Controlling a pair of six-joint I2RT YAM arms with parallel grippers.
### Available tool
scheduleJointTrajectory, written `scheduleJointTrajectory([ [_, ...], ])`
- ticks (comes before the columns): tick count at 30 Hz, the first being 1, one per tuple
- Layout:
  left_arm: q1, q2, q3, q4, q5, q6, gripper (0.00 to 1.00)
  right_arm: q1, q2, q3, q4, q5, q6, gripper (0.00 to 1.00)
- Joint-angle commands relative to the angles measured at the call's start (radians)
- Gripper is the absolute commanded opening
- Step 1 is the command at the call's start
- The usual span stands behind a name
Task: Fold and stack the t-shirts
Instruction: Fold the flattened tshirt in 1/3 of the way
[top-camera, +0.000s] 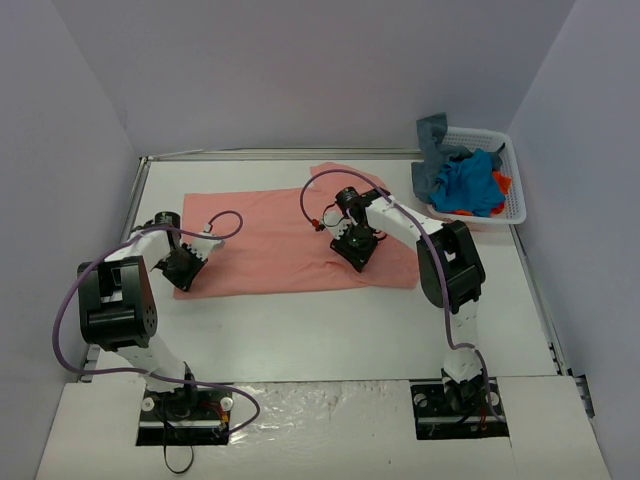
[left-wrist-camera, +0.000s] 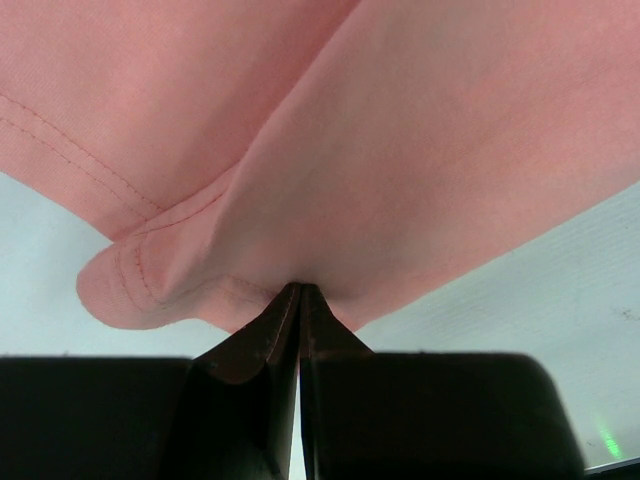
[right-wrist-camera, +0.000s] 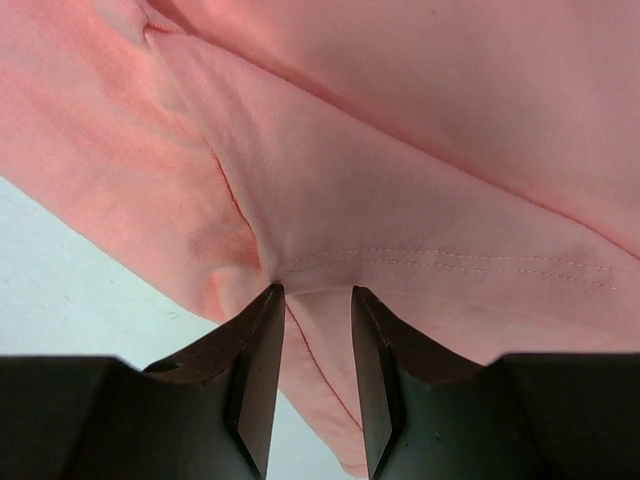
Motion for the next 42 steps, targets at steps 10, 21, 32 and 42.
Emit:
scheduleJointTrajectory([
  [10,-0.006,0.061,-0.043,0.019,0.014,-0.008,0.02,0.026,-0.058,0.020,-0.072,-0.049,0.002,0.31],
  [21,-0.010,0.072,-0.038,0.013,0.017,-0.008,0.03,0.032,0.009,0.029,-0.068,-0.007,-0.005,0.28],
  [32,-0.012,0.067,-0.048,0.012,0.024,0.002,0.02,0.032,-0.011,0.026,-0.069,-0.006,0.001,0.00],
  [42,-0.013,0.069,-0.068,0.021,0.038,-0.005,0.02,0.032,-0.055,0.077,-0.078,0.034,0.001,0.00],
])
